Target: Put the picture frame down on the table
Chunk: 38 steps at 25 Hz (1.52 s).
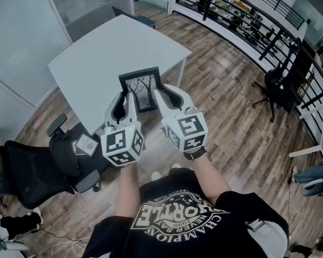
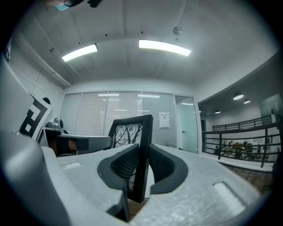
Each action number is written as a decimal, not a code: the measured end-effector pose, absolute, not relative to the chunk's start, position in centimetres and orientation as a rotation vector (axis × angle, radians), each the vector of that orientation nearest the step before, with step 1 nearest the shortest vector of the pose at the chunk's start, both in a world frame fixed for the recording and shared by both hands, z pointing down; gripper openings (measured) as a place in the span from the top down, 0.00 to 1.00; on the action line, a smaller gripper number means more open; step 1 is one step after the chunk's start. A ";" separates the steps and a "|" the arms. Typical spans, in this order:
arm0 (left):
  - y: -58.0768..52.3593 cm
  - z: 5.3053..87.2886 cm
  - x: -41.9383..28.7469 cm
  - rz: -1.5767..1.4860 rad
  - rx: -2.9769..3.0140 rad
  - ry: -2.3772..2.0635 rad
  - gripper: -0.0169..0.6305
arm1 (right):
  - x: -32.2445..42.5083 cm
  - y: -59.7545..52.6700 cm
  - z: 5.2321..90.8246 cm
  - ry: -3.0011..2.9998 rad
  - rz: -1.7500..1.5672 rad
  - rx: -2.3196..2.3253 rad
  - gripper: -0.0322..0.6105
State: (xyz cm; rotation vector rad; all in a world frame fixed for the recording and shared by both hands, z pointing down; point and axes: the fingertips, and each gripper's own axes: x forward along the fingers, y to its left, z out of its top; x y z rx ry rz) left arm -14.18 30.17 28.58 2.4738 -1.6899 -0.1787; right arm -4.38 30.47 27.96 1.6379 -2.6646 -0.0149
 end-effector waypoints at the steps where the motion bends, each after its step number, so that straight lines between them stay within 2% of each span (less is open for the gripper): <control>1: 30.5 28.8 -14.1 -0.172 2.478 -1.687 0.86 | -4.3 30.8 28.2 -2.662 -0.005 1.644 0.84; 10: 31.0 29.4 -15.7 -0.158 2.487 -1.674 0.86 | -6.0 31.4 28.9 -2.628 0.013 1.678 0.84; 17: 27.4 30.8 -12.8 -0.099 2.463 -1.679 0.86 | -3.1 27.4 30.7 -2.605 0.098 1.681 0.84; 38: -1.3 29.4 -3.9 -0.121 2.334 -1.938 0.86 | 5.5 -2.8 30.6 -2.679 0.206 1.584 0.84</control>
